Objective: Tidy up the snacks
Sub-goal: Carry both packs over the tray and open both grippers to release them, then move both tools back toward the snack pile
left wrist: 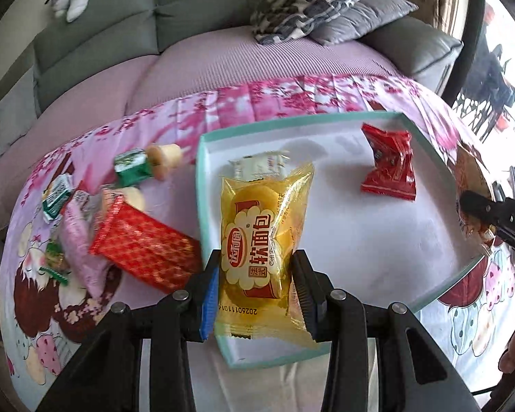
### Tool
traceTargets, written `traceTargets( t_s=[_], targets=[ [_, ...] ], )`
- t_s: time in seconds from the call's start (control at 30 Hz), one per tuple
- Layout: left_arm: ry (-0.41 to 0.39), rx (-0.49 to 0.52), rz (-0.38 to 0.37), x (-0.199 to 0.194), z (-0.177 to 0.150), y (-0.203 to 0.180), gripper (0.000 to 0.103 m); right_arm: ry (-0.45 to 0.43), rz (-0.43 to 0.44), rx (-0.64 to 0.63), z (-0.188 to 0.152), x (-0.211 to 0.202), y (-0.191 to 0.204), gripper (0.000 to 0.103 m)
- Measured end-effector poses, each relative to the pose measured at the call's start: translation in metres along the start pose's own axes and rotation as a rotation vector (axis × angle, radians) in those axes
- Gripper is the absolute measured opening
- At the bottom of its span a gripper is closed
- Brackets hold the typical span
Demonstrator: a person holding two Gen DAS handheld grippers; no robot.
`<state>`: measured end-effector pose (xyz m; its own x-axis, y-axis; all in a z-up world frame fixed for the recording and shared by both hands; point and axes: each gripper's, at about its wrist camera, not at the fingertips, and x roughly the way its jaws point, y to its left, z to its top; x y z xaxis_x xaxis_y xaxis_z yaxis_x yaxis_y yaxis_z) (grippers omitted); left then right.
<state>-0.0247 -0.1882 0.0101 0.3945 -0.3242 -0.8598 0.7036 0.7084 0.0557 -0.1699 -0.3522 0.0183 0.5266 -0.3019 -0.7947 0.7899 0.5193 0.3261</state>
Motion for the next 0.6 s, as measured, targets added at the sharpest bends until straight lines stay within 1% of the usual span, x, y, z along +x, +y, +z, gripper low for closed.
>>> traceTargets(
  t_s=[0.23, 0.3, 0.33, 0.37, 0.4, 0.43, 0.47, 0.53, 0.6],
  targets=[
    [0.019, 0.03, -0.011, 0.021, -0.003, -0.012, 0.042, 0.077, -0.018, -0.011, -0.008, 0.028, 0.0, 0.038],
    [0.025, 0.03, -0.019, 0.025, -0.004, -0.012, 0.044, 0.086, -0.025, -0.015, -0.008, 0.03, 0.001, 0.039],
    [0.028, 0.03, -0.022, 0.025, -0.004, -0.013, 0.054, 0.087, -0.031, -0.02, -0.009, 0.031, 0.001, 0.039],
    [0.028, 0.03, -0.022, 0.024, -0.003, -0.013, 0.066, 0.087, -0.031, -0.025, -0.009, 0.03, 0.002, 0.039],
    [0.019, 0.027, -0.02, 0.024, -0.003, -0.013, 0.07, 0.085, -0.027, -0.025, -0.008, 0.03, 0.002, 0.039],
    [0.012, 0.026, -0.021, 0.023, -0.002, -0.013, 0.073, 0.082, -0.026, -0.025, -0.008, 0.029, 0.002, 0.043],
    [0.006, 0.024, -0.026, 0.021, -0.002, -0.012, 0.074, 0.08, -0.026, -0.025, -0.007, 0.028, 0.002, 0.045],
    [-0.002, 0.013, -0.038, 0.016, -0.001, -0.01, 0.075, 0.073, -0.028, -0.028, -0.007, 0.026, 0.002, 0.058],
    [-0.015, -0.004, -0.043, 0.01, 0.001, -0.006, 0.077, 0.063, -0.026, -0.038, -0.005, 0.023, 0.004, 0.062]
  ],
)
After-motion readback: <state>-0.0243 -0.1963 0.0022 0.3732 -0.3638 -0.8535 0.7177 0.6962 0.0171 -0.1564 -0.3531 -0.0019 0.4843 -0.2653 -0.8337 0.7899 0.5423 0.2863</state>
